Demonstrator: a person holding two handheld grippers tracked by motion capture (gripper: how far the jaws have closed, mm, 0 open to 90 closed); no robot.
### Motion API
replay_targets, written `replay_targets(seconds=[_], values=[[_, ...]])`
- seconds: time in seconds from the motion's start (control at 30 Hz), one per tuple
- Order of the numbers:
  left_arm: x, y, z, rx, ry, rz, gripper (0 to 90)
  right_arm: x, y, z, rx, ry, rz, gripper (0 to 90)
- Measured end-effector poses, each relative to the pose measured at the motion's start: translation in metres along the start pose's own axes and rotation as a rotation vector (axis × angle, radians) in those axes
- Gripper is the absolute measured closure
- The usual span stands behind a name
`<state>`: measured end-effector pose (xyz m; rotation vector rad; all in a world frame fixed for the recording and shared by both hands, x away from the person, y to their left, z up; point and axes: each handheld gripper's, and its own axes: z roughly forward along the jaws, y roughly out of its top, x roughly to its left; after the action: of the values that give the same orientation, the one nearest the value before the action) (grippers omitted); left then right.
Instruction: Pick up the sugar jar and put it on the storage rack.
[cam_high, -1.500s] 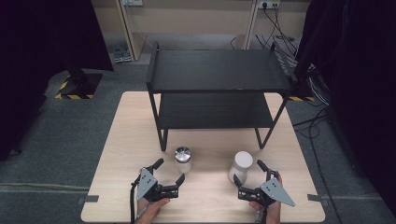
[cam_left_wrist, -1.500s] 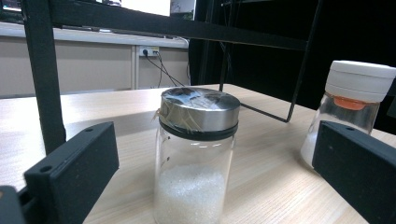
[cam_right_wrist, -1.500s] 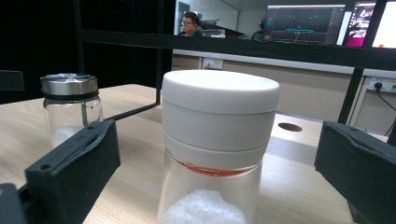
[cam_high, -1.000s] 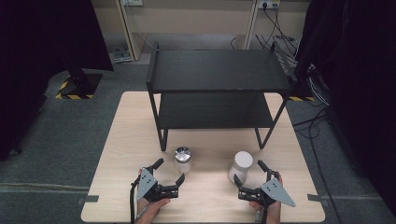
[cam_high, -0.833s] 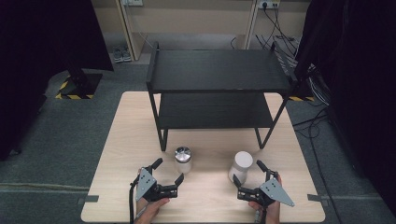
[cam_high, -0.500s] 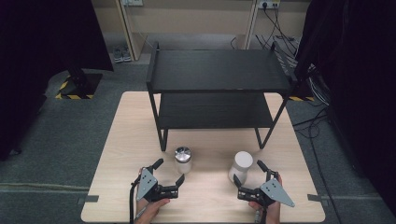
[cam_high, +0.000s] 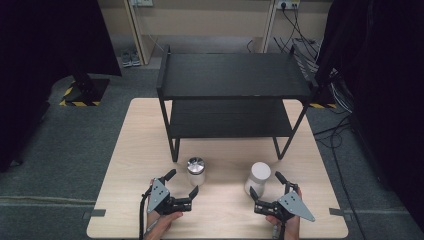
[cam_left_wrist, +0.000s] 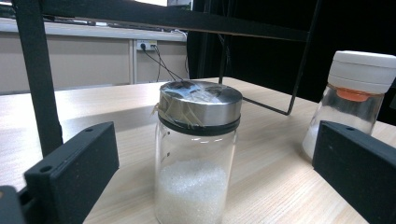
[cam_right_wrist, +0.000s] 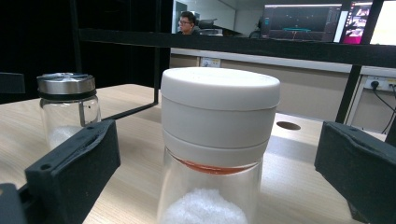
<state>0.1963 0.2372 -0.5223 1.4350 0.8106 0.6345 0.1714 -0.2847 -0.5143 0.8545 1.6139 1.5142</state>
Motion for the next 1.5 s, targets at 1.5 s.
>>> replay_targets(seconds=[1.5], values=[[-0.002, 0.007, 0.032, 0.047, 0.027, 0.064, 2.9, -0.001, -0.001, 0.001, 0.002, -0.003, 0.01, 0.4]])
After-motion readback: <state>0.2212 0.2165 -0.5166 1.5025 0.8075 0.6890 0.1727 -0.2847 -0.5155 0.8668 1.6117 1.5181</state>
